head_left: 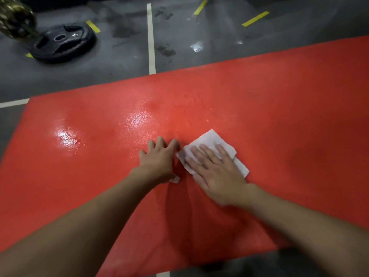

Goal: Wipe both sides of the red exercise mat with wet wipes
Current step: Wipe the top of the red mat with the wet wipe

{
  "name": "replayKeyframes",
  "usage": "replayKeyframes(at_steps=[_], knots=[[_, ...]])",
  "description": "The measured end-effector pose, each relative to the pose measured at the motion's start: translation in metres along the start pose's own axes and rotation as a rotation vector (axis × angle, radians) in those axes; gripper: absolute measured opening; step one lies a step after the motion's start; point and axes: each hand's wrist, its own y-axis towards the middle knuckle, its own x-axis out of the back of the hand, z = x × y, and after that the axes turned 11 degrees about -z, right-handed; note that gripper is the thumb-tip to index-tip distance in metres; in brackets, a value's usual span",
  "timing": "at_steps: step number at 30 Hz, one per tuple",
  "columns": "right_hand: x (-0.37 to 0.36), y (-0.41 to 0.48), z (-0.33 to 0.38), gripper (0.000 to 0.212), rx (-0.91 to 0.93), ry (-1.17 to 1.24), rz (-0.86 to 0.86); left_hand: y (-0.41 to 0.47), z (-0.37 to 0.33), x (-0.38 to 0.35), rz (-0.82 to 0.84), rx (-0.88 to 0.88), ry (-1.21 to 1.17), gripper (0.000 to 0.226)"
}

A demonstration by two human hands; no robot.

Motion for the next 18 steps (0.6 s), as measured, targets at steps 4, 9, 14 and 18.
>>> replayKeyframes(at_steps=[4, 9, 14, 18], knots=[[0.003, 0.019, -0.044, 0.061, -0.266, -0.019, -0.02, 0.002, 0.006, -0.008, 0.052, 0.02, 0.019, 0.134], [-0.004, 0.021, 0.001, 0.06, -0.085, 0.004, -0.024, 0.008, 0.007, -0.005, 0.103, 0.025, -0.018, 0.134], [-0.002, 0.042, -0.048, 0.057, -0.347, -0.018, -0.053, 0.008, 0.013, -0.008, 0.082, 0.031, -0.03, 0.135], [-0.007, 0.045, -0.01, 0.061, -0.186, -0.017, -0.049, 0.011, 0.012, 0.0, 0.072, 0.007, -0.017, 0.134]])
